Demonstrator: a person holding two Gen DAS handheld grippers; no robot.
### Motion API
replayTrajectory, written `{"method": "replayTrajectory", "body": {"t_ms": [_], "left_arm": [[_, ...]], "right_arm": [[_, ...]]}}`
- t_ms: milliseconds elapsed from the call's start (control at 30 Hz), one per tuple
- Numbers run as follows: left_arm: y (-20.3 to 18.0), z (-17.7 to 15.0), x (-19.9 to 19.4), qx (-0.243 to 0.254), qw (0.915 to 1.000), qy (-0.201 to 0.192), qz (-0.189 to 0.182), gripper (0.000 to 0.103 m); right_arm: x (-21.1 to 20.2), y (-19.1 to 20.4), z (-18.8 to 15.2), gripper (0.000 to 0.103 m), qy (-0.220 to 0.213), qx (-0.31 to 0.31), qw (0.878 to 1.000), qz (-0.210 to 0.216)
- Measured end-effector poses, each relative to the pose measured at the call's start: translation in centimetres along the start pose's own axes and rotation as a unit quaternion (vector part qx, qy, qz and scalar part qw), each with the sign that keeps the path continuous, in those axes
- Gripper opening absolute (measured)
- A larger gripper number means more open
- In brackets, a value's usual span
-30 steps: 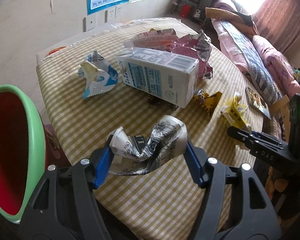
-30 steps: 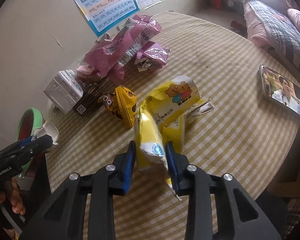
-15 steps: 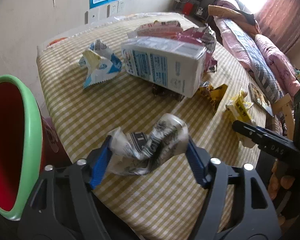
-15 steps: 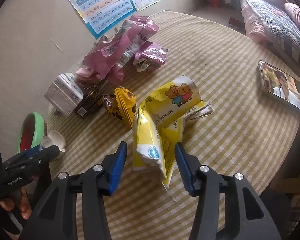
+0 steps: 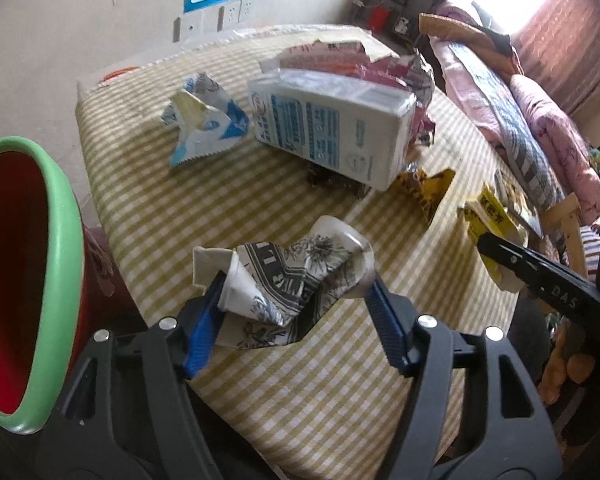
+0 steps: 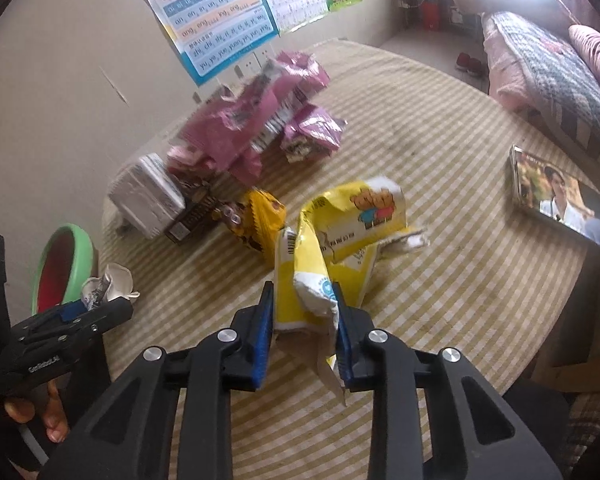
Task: Collect trash
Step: 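Lift both held items and carry them toward the red bin, then hold both items over the bin and open both grippers to drop them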
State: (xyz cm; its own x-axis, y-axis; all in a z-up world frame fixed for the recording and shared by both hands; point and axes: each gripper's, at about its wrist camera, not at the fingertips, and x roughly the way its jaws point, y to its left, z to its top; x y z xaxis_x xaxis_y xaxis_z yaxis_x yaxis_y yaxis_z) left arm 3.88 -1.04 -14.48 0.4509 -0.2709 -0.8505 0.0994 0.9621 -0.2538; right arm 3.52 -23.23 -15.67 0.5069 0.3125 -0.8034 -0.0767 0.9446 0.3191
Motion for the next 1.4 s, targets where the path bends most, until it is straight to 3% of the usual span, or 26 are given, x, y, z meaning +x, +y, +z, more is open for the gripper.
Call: {"method": "replayTrajectory", "body": {"t_ms": [267, 467, 1400], "left_arm": [[0.9, 0.5, -4.0, -0.022, 0.9980, -0.059, 0.007, 0.065], [2.3, 0.6, -6.5, -0.041, 0.9951, -0.089, 0.009, 0.065], [8.6, 0.1, -10.0, -0.125, 0.9824, -0.134, 0.036, 0.065]], "right_arm": [[-2.9, 2.5, 0.0, 0.025, -0.027, -0.017, 0.999, 0.029], [-3.1, 4.7, 0.0, 0.024, -0.022, -0.034, 0.998, 0.049], [-4.2, 14.5, 0.9, 0.024, -0.027, -0.115, 0.987, 0.110]]}}
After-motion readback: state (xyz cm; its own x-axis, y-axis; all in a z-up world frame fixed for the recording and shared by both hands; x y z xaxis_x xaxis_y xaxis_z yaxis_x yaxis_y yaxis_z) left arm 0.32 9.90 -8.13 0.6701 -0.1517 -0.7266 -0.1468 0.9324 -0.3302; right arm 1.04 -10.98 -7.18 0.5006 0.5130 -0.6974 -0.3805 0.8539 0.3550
